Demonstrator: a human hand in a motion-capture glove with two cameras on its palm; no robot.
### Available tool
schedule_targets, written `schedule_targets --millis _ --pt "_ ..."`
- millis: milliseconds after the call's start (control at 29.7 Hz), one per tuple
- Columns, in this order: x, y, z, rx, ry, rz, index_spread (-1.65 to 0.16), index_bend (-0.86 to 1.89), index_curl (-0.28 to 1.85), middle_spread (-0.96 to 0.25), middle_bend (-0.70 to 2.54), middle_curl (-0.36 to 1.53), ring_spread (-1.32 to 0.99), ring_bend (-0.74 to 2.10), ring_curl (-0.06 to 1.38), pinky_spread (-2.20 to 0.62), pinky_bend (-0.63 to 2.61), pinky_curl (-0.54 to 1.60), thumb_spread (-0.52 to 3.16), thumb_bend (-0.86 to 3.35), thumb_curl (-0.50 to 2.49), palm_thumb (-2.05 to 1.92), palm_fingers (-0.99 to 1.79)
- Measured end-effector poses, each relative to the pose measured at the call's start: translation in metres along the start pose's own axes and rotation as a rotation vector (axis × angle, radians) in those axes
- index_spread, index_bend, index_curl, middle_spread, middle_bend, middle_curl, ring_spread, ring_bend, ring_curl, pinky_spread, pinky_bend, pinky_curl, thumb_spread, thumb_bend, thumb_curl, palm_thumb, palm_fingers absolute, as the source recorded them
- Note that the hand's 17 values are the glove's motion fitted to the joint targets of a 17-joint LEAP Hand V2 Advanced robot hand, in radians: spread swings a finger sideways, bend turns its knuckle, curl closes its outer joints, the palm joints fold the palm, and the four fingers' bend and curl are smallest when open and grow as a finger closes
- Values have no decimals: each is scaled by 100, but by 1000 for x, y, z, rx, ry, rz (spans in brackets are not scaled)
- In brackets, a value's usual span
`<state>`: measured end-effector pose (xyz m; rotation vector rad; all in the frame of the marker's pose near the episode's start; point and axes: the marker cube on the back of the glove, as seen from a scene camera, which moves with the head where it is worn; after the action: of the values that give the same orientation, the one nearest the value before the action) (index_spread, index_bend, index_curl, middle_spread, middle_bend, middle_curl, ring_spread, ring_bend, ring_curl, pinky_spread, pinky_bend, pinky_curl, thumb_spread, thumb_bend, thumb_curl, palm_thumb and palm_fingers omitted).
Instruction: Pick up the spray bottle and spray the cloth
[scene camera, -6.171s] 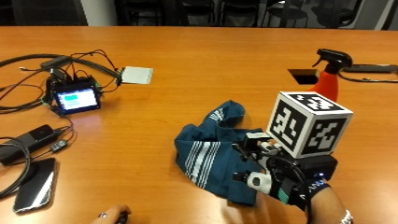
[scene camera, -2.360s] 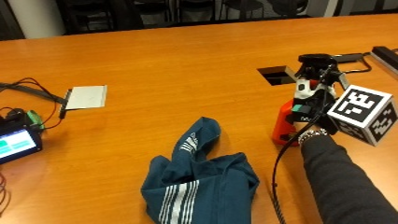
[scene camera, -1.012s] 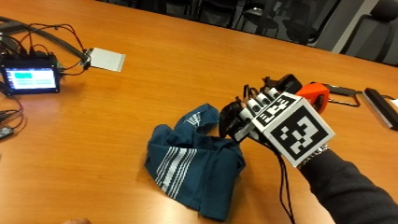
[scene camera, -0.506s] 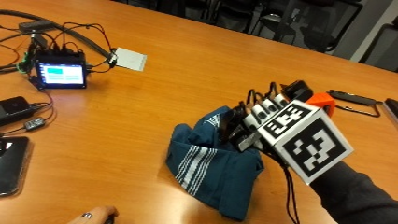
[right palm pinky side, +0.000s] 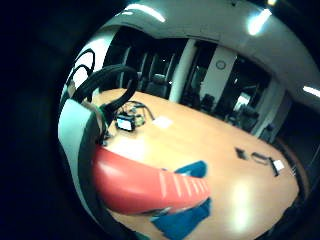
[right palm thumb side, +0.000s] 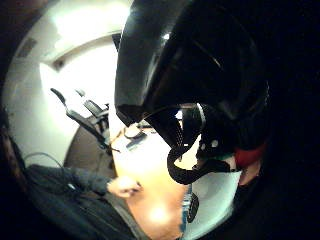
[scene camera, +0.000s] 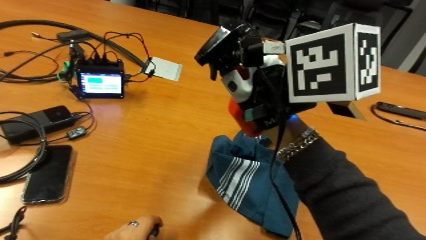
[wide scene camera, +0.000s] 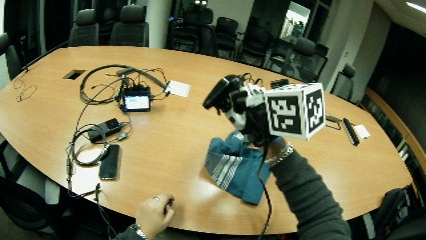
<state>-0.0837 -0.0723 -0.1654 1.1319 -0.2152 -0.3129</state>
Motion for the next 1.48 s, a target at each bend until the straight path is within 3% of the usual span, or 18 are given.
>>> schedule_targets --millis 371,843,1484 --pt "24 10 80 -44 -513 461 -28 17 45 -22 53 57 -18 68 49 -26 48 43 126 0 44 77 118" --pt "59 71 149 -47 -606 760 -27 15 45 -21 50 56 -19 64 49 -23 39 42 129 -1 42 82 116" --pt "68 69 134 62 -547 732 -28 13 41 -21 47 56 -22 63 50 -27 39 43 130 -1 41 81 113"
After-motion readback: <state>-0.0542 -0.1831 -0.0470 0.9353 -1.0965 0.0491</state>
